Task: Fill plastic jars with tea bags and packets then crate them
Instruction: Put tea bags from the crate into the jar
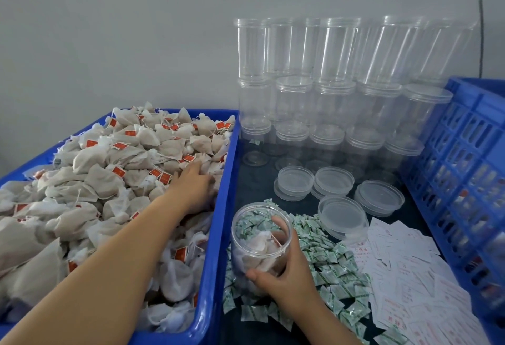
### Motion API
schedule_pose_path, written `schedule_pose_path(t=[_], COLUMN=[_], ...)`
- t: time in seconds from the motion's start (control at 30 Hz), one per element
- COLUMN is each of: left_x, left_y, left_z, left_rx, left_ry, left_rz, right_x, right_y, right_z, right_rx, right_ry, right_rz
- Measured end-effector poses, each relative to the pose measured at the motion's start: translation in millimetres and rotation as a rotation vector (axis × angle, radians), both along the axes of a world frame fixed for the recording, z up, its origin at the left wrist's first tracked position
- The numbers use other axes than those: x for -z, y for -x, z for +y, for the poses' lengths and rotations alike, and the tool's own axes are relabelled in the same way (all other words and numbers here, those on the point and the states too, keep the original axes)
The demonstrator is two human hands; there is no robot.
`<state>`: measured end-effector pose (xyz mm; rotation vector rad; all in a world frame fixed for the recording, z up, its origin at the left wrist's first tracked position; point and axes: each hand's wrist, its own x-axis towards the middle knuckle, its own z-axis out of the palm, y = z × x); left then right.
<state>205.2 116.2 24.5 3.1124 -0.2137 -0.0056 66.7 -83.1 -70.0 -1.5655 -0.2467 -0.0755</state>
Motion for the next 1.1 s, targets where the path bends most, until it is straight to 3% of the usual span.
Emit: schedule_pose_path(t=[0.5, 0.73, 0.9, 1.1], left_x=[10.1, -6.6, -21.1, -50.6], left_y=[-12.4, -11.7, -5.5, 8.8], left_z=[4.1, 3.2, 4.8, 5.4], left_rx=[-0.089, -0.113, -0.154, -0.109], left_ry=[-0.028, -0.039, 0.223, 0.375], left_rz=[-0.012, -0.12, -0.226, -0.305], right_x=[-1.4, -3.3, -3.6, -3.9], right_y=[1.6, 1.7, 2.4, 1.9], right_z=[0.2, 0.5, 0.3, 0.2], right_rx=[0.023, 0.028, 0.022, 0.016], right_ry=[0.037, 0.039, 0.038, 0.037], right_rz=[0.028, 0.021, 0.02, 0.015])
